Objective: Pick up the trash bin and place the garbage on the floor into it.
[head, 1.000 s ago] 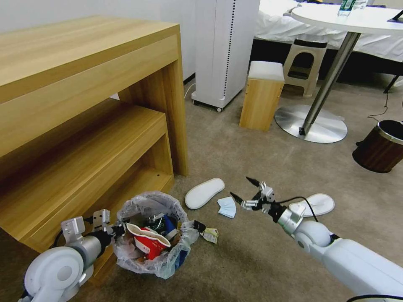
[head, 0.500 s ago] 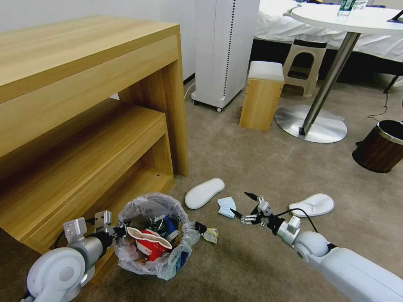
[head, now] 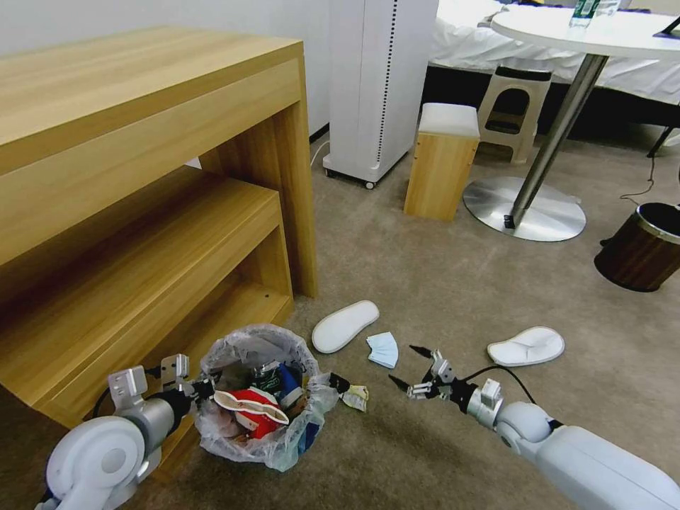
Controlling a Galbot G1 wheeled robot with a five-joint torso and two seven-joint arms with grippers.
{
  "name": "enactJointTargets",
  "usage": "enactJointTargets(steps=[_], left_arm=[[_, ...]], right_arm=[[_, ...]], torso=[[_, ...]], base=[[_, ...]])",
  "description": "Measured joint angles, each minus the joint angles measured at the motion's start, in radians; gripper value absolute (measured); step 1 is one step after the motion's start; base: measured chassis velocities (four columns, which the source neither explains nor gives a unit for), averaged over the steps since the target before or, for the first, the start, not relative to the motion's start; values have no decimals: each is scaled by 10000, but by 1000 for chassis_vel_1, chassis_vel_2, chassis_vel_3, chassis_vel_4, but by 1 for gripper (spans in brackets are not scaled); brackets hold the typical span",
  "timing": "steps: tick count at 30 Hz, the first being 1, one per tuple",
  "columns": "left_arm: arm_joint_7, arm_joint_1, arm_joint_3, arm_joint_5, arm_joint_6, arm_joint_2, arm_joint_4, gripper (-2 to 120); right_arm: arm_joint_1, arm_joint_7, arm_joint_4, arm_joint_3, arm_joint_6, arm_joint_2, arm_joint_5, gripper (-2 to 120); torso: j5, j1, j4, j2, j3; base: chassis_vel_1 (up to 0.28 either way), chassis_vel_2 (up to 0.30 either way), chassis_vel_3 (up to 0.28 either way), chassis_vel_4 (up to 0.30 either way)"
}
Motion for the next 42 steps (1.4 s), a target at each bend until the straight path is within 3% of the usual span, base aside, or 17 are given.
enactJointTargets(steps=[15,42], left_arm=[[-10,-65,14,-47,-14,20,82,0],[-3,-3,53,26,-47,-73,0,0]], right_arm=[[304,-96,-633,-881,82,460,-366,100],[587,-219,-2075,-1028,312,1199,-820,97]], torso=[[0,0,1,0,0],[0,0,0,0,0]], base=[[0,0,0,0],[0,0,0,0]])
